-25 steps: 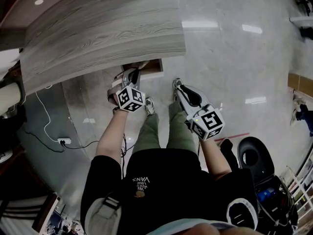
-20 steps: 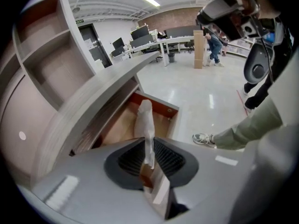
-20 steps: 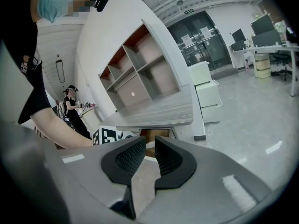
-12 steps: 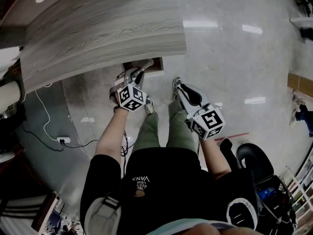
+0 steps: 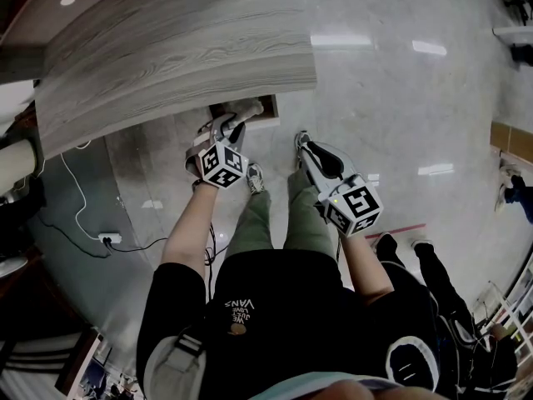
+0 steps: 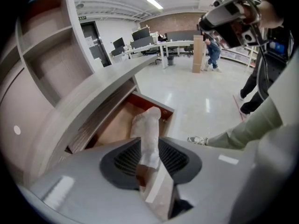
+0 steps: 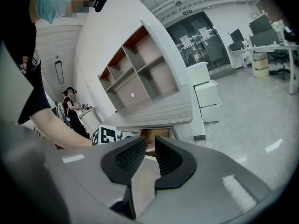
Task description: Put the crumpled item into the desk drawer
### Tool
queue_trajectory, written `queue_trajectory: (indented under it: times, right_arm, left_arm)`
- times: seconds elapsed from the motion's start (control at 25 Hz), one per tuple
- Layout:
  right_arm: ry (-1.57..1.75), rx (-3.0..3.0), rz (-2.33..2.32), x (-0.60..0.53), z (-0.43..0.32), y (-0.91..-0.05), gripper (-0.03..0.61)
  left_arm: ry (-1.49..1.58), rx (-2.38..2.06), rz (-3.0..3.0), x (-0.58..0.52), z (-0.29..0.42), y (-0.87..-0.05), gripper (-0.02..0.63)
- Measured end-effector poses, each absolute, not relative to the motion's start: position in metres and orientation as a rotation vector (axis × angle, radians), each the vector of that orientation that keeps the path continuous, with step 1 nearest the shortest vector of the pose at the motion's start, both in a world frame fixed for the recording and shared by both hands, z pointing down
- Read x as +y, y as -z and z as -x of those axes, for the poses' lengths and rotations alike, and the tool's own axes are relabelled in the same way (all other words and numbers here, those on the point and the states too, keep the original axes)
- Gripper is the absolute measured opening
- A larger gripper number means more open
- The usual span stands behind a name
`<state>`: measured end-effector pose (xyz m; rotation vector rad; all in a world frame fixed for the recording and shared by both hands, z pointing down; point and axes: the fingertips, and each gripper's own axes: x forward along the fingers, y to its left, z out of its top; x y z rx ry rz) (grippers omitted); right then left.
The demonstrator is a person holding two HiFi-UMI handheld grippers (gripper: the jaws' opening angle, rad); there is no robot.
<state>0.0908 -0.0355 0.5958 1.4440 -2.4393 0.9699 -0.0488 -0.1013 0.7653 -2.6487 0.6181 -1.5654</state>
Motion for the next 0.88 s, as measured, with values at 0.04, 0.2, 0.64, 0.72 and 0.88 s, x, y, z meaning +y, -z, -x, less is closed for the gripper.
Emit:
queue_trajectory:
  times: [0.04,0.2,0.64,0.72,0.88]
  right_arm:
    - [-0.971,-2.439,-1.445,-0.035,-0.090,-0.596,0.040]
    - [-0.971,-2.436,-1.447,-0.033,-0.091,-0.594,0.040]
    - [-0.947,-2.433,-1.460,-0.038,-0.085,-0.587,0.040]
    - [-0.930,-2.418,-1.465,-0.039,-0.085,-0.586,0.040]
    - [-0.899,-2.389,-1.479,-0.042,-0.085,-0.586,0.040]
  left_arm:
    - [1.564,0.619,2.649,-0.101,0.049,-0.765,0.124]
    - [1.564,0.622,2.653,-0.099,0.050,-0.763,0.127]
    - [1.460,0.697,2.676,-0.104,0.052,-0.742,0.127]
    - [1.420,0.733,2.678,-0.108,0.052,-0.733,0.127]
    - [1.362,0.796,2.707,-0.114,0.052,-0.716,0.127]
